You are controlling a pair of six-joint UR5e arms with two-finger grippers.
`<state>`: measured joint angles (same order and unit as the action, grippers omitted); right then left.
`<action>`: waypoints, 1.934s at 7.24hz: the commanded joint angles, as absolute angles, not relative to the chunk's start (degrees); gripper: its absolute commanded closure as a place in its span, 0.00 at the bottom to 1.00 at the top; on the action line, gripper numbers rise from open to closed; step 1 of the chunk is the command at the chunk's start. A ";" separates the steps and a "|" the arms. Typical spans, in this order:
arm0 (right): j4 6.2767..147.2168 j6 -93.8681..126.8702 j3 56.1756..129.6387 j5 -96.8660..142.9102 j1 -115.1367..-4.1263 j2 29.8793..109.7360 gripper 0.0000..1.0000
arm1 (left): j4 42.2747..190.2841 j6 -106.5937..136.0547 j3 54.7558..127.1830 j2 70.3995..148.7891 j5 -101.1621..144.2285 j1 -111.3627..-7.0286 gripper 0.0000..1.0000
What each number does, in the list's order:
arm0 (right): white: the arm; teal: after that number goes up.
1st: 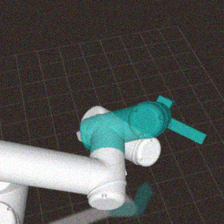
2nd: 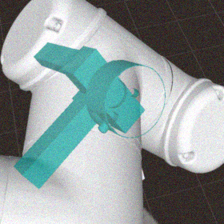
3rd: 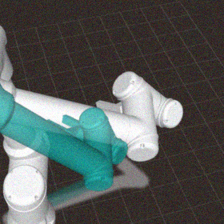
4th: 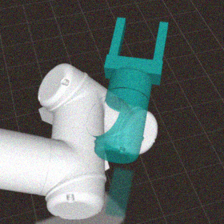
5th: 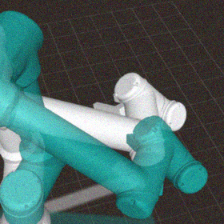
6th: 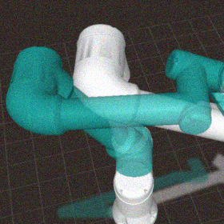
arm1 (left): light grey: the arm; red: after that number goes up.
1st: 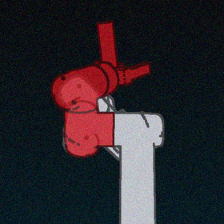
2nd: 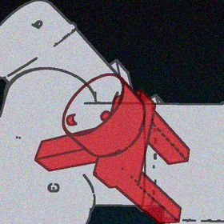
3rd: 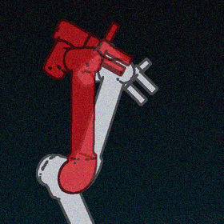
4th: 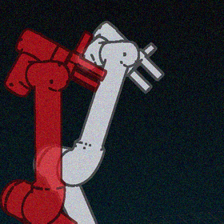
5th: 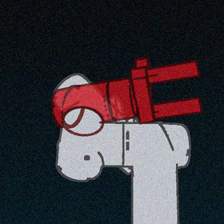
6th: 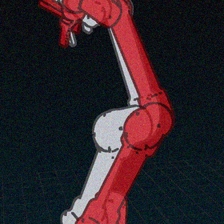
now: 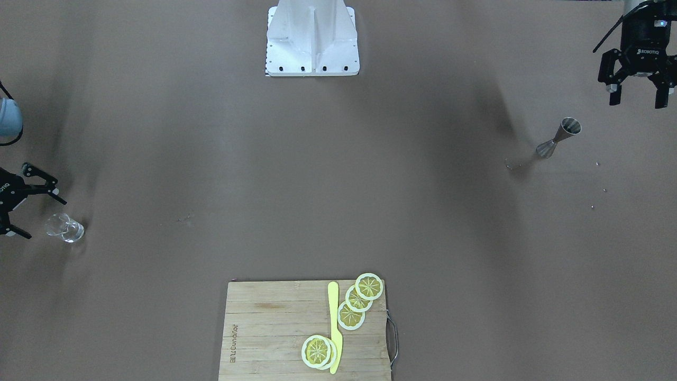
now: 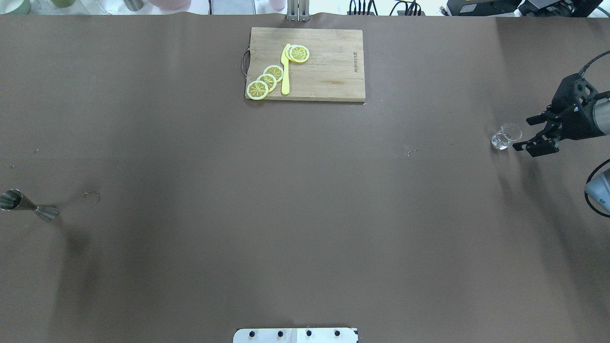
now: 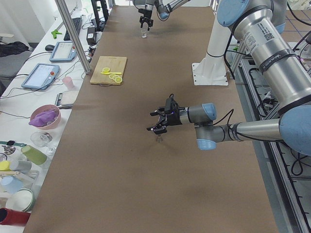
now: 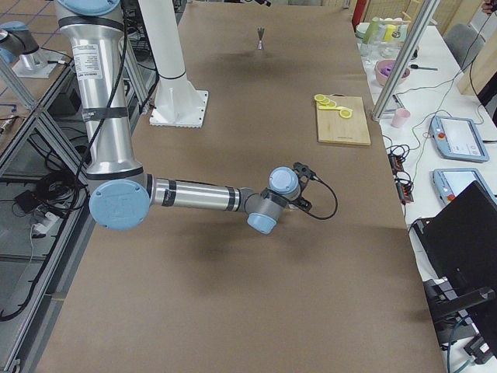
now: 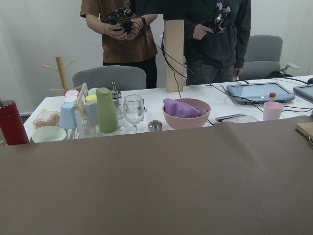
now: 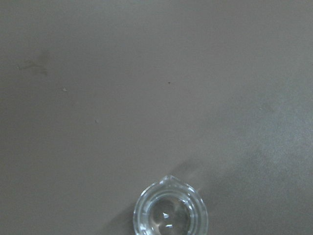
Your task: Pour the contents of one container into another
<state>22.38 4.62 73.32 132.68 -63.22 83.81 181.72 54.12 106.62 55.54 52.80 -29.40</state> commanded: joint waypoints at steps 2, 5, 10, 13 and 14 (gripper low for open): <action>21.80 7.63 72.77 132.10 -63.02 83.50 0.07 | 187.10 54.05 99.52 58.87 43.27 -21.29 0.03; 16.82 14.65 71.47 129.47 -62.76 83.41 0.07 | 189.05 54.23 94.23 63.18 35.01 -14.96 0.03; -1.47 20.04 65.22 127.01 -62.67 83.41 0.07 | 190.28 54.23 87.72 68.46 26.55 -9.77 0.03; -7.89 20.13 64.43 120.97 -59.44 83.15 0.07 | 190.81 54.32 86.84 68.99 23.48 -7.22 0.03; -8.17 21.08 64.25 120.76 -59.07 82.27 0.07 | 192.38 54.32 85.27 69.60 23.38 -6.60 0.03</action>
<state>-6.80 20.30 64.51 122.43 -60.24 83.02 191.04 54.31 86.69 69.08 24.06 -7.51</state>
